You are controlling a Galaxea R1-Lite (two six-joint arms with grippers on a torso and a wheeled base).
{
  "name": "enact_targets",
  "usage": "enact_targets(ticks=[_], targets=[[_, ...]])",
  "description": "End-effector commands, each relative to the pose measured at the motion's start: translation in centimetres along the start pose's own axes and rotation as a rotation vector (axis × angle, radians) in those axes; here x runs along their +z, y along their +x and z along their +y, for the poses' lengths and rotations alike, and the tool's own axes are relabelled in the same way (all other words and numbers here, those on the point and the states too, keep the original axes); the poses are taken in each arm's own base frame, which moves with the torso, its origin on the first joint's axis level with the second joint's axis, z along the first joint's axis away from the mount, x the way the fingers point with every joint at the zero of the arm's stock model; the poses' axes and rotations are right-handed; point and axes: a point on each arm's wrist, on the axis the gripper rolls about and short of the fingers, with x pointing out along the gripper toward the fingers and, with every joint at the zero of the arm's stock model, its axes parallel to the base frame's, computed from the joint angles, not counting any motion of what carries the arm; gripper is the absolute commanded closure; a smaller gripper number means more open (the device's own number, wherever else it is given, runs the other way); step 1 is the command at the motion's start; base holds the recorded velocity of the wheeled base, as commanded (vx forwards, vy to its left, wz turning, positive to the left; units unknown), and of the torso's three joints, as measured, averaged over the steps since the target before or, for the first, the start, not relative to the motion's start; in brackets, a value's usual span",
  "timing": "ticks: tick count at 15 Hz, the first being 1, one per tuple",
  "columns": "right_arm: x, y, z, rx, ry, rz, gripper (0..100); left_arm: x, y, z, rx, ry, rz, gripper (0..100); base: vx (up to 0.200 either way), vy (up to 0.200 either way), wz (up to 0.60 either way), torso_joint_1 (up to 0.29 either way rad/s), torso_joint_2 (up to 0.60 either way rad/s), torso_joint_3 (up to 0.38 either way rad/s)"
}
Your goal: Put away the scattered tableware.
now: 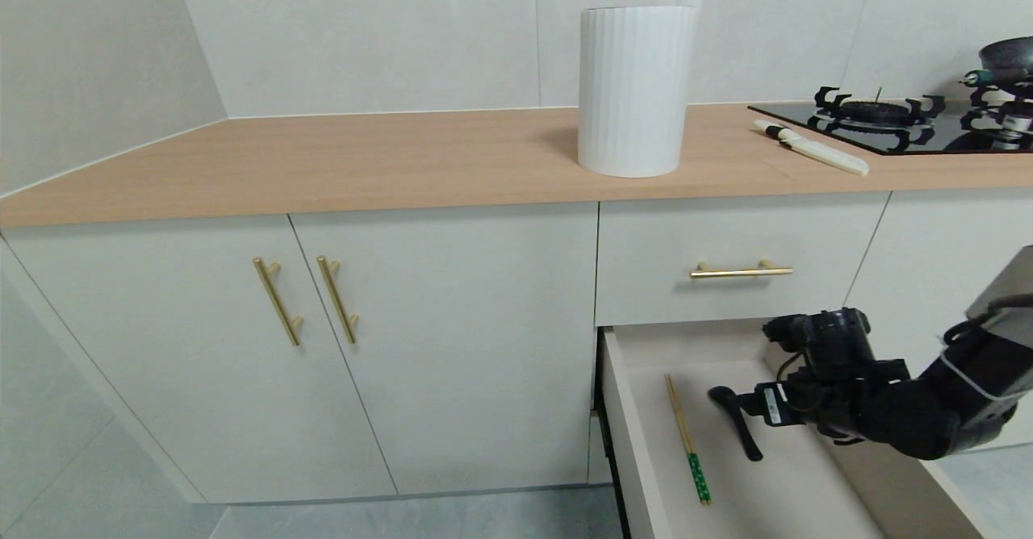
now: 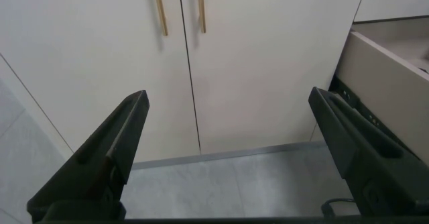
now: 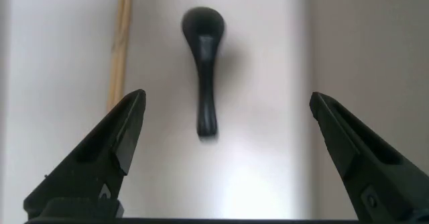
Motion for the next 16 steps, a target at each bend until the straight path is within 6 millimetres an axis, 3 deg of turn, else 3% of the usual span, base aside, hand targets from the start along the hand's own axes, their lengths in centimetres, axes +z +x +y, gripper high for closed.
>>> enact_targets(ticks=[1,9,12,16], targets=[[0.9,-5.7,-1.2,0.008,0.022,-0.102,0,0.0,0.0,0.0,0.000,0.000,0.001,0,0.000,0.000,0.00,0.000,0.00,0.000],[-1.1,-15.9,-3.1,0.182,0.040,-0.036,0,0.0,0.0,0.0,0.000,0.000,0.001,0,0.000,0.000,0.00,0.000,0.00,0.000],[-1.3,-16.5,-3.2,0.196,0.033,-0.010,0,0.0,0.0,0.0,0.000,0.000,0.002,0,0.000,0.000,0.00,0.000,0.00,0.000],[-2.0,-16.7,-2.5,0.216,-0.007,0.041,0,0.0,0.0,0.0,0.000,0.000,0.001,0,-0.200,0.000,0.00,0.002,0.00,0.006]])
